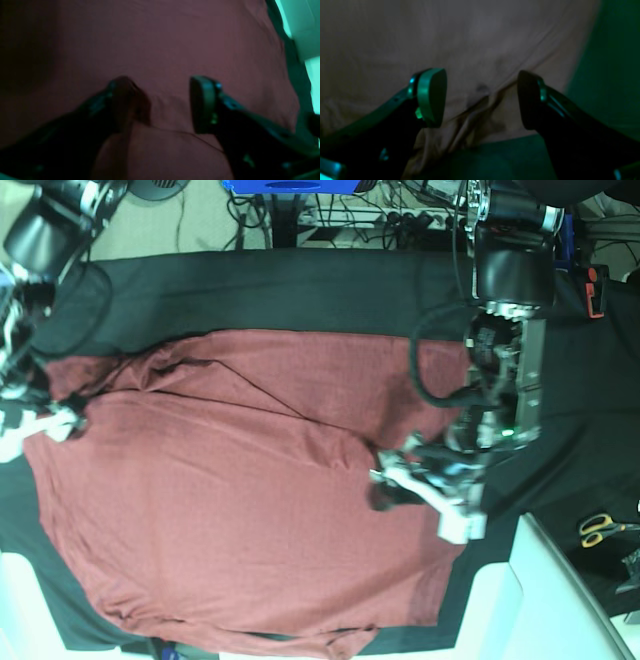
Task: Fold the T-shirt properly
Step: 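Lift the shoulder edge and drag it toward the hem with both grippers, then release the shirt and raise both grippers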
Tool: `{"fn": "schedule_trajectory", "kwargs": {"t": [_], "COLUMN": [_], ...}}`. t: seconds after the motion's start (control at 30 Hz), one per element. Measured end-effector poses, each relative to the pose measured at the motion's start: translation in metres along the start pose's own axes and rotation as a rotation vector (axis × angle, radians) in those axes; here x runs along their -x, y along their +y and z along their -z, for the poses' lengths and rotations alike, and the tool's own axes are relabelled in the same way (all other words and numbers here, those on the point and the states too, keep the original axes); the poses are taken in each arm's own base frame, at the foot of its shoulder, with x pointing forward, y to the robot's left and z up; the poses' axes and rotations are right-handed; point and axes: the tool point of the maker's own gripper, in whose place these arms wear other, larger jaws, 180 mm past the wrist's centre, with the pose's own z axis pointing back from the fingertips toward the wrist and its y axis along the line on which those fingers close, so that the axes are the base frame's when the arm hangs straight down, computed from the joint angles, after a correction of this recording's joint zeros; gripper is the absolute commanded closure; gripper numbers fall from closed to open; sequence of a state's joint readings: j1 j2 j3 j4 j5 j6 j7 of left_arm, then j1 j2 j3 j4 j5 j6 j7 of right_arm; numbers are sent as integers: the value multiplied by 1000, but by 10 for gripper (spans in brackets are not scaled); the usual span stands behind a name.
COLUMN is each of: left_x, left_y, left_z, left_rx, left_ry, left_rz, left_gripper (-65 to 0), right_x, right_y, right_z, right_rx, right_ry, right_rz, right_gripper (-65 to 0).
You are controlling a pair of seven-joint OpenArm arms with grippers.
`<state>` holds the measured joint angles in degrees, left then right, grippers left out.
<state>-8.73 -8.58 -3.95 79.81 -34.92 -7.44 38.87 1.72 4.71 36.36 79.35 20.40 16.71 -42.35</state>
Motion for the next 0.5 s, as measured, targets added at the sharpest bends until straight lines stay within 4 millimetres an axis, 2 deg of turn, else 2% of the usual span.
{"fn": "schedule_trajectory", "kwargs": {"t": [0.1,0.2,0.27,0.33,0.4,0.47,0.5], "left_x": [-18,-30,-22,-2,18,38,48], "left_y": [20,23,30,48,69,82,86], "left_z": [-30,-63,-83,-98,-110,-121,-126], "left_rx": [-52,-71,-94,-142,-205,-242,-255], "left_ry": [-87,-174,-183,-142,-105,-64,-49], "left_rz": [-20,2,3,-2,-24,-37,-45], "left_gripper": [-390,-390,-388,-388,-388,-388,-388], "right_x": [-1,7,15,33,55,79,78], "right_y": [-11,-38,-62,-74,-80,-75,-71], "right_z": [-12,-18,-21,-21,-17,-9,-7], "right_rx": [28,77,102,67,40,13,-10], "right_ry": [-34,-28,-25,2,36,86,68], "right_rz": [-19,68,113,148,215,251,274], "right_gripper": [-417,-417,-417,-417,-417,-417,-417]}}
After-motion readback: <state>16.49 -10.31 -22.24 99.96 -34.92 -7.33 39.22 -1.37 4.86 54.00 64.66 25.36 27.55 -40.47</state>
